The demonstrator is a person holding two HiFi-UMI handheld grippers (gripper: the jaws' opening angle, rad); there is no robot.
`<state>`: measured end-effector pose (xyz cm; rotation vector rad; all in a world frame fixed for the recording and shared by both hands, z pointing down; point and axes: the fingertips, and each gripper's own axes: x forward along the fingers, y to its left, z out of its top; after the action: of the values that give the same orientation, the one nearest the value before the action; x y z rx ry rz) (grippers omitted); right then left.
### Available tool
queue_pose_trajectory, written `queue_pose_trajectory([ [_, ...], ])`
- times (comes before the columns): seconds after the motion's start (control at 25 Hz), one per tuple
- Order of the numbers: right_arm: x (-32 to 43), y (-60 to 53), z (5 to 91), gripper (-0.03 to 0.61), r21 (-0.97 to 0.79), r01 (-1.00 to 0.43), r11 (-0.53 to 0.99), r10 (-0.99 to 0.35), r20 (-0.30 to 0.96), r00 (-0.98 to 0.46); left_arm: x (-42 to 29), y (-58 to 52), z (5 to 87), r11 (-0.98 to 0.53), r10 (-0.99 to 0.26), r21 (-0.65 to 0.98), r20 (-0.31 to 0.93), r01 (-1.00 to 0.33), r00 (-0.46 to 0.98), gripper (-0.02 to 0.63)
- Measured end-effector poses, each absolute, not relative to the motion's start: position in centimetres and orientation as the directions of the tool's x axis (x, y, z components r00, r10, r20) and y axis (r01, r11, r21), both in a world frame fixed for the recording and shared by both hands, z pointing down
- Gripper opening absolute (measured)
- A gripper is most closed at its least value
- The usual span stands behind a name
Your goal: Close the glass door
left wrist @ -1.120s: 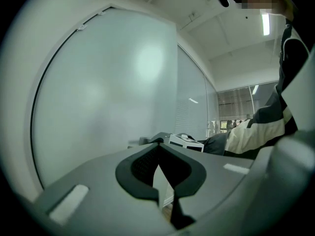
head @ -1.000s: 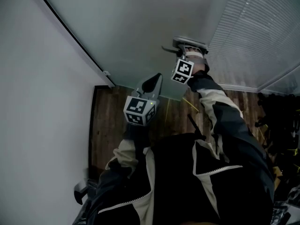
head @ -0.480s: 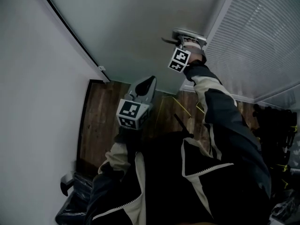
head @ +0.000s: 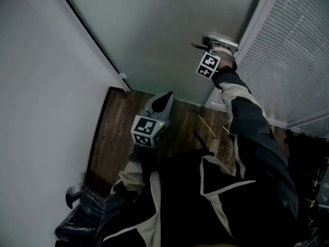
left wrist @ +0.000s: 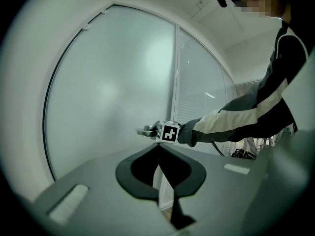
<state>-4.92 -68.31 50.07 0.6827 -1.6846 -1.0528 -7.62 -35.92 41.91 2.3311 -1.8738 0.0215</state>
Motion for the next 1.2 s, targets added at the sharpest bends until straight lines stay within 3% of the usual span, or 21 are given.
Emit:
queue_pose_trajectory([
  [1.0, -6.2, -71.3, 49.9, 0.141, 0.892, 0.052, 0.448, -0.813, 0.432, -0.391, -8.7, -36.1, 42.1, -0.118, -0.982, 0.087, 0.136, -0.989, 0.129, 0.003],
  [1.2, -5.7, -69.8, 50.2, 0.199, 0.871, 0.048, 0.489, -0.787, 0.464, -0.407, -9.0, -35.7, 41.8, -0.112, -0.984, 0.091, 0.131, -0.990, 0.123, 0.003],
])
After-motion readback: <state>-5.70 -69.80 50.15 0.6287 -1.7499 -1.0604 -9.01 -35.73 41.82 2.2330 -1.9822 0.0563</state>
